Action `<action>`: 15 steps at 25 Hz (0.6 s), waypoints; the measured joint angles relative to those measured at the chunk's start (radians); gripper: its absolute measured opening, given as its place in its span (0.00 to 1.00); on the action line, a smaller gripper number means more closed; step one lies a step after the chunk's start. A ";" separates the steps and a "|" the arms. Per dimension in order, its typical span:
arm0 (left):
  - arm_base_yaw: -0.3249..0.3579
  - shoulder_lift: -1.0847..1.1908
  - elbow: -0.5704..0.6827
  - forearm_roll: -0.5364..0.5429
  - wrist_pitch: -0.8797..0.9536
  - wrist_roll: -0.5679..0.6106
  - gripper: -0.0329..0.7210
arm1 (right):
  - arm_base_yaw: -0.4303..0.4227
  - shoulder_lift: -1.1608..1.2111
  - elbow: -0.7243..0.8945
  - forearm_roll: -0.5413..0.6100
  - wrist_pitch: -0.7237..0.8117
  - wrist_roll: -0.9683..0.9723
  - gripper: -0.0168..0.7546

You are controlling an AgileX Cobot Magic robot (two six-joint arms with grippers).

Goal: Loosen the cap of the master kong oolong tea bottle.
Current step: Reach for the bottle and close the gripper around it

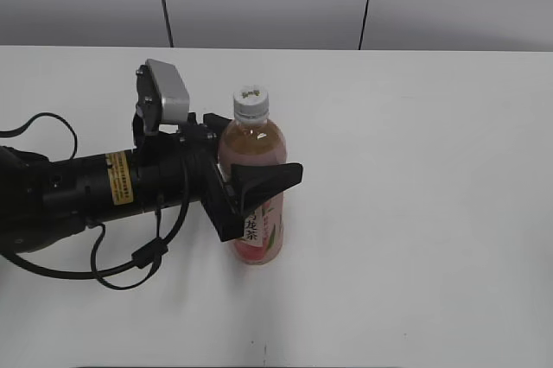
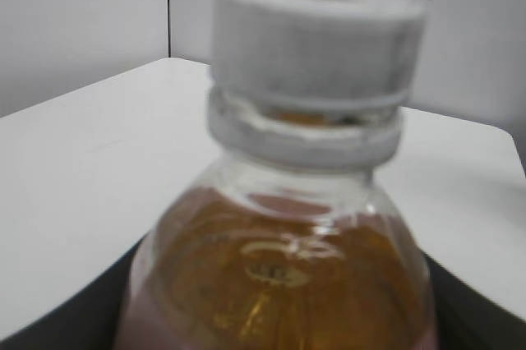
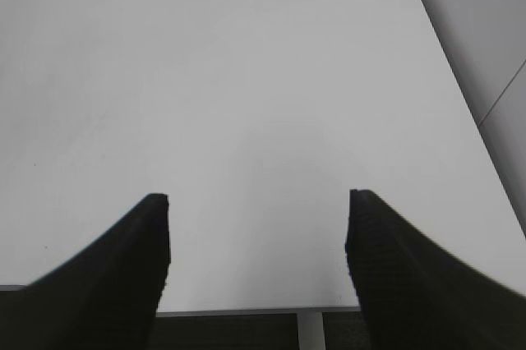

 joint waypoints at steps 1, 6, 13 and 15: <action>0.000 0.000 0.000 0.000 0.000 0.000 0.63 | 0.000 0.000 0.000 0.000 0.000 0.000 0.68; 0.000 0.000 0.000 0.000 0.000 0.000 0.63 | 0.000 0.000 -0.003 0.003 -0.006 0.000 0.68; 0.000 0.000 0.000 0.000 0.000 0.000 0.63 | 0.000 0.262 -0.116 0.069 -0.096 -0.015 0.63; 0.000 0.000 0.000 0.000 0.000 0.000 0.63 | 0.000 0.400 -0.172 0.100 -0.086 -0.060 0.60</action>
